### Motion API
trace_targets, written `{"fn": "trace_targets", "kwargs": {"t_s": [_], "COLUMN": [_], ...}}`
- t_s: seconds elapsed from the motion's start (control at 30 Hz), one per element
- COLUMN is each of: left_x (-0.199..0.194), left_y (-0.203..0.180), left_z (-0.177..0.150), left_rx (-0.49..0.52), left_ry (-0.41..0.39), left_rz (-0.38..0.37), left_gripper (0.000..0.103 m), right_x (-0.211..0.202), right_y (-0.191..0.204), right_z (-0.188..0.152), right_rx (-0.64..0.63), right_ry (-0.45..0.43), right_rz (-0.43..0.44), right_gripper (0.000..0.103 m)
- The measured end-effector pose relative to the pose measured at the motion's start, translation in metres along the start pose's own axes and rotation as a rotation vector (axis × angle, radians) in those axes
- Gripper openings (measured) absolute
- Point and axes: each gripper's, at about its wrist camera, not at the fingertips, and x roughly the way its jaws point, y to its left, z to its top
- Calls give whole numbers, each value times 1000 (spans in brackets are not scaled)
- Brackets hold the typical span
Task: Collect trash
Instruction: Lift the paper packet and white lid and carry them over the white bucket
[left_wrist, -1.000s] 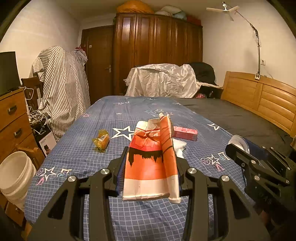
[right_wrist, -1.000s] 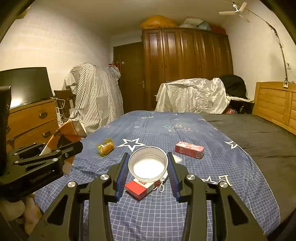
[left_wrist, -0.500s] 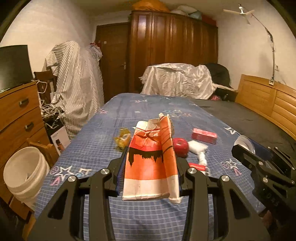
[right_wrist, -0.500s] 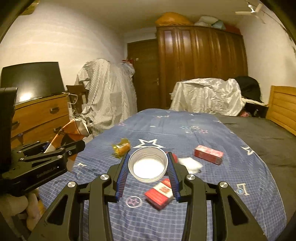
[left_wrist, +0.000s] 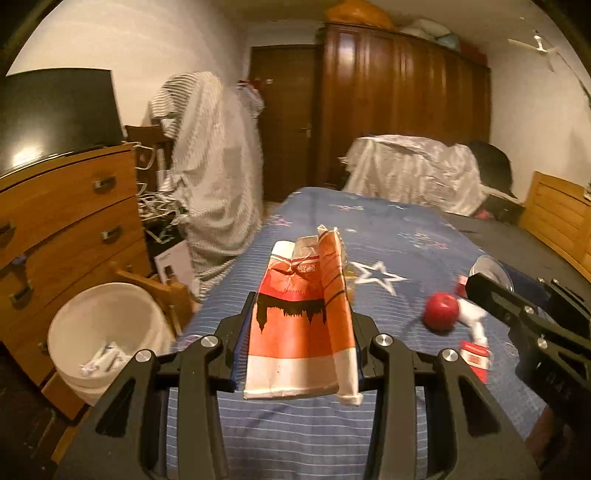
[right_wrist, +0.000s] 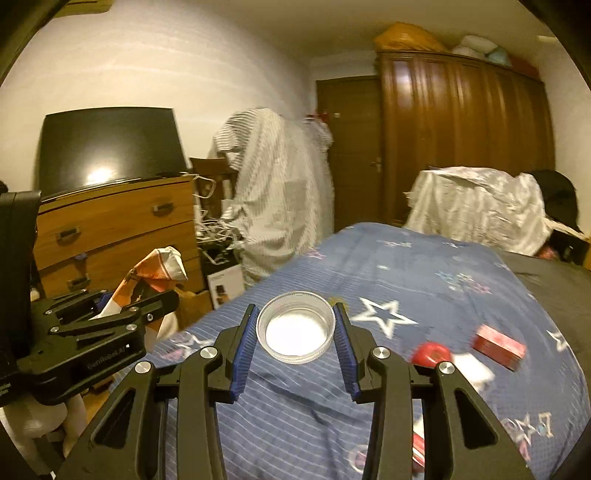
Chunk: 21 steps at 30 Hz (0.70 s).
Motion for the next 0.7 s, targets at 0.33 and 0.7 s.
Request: {"fn": "trace_targets", "kwargs": {"t_s": [0.33, 0.7], "left_x": [-2, 0], "left_y": [78, 163], "left_z": [17, 29], "left_rx": [-71, -136], "left_ry": [-9, 19], "left_rz": [113, 228], "left_gripper": [39, 39], "right_x": [68, 137], "right_y": [83, 172], "right_z": [44, 88], "right_rx": [-51, -123], "right_ry": [30, 88], "right_rz": [143, 267], "right_gripper": [41, 41]}}
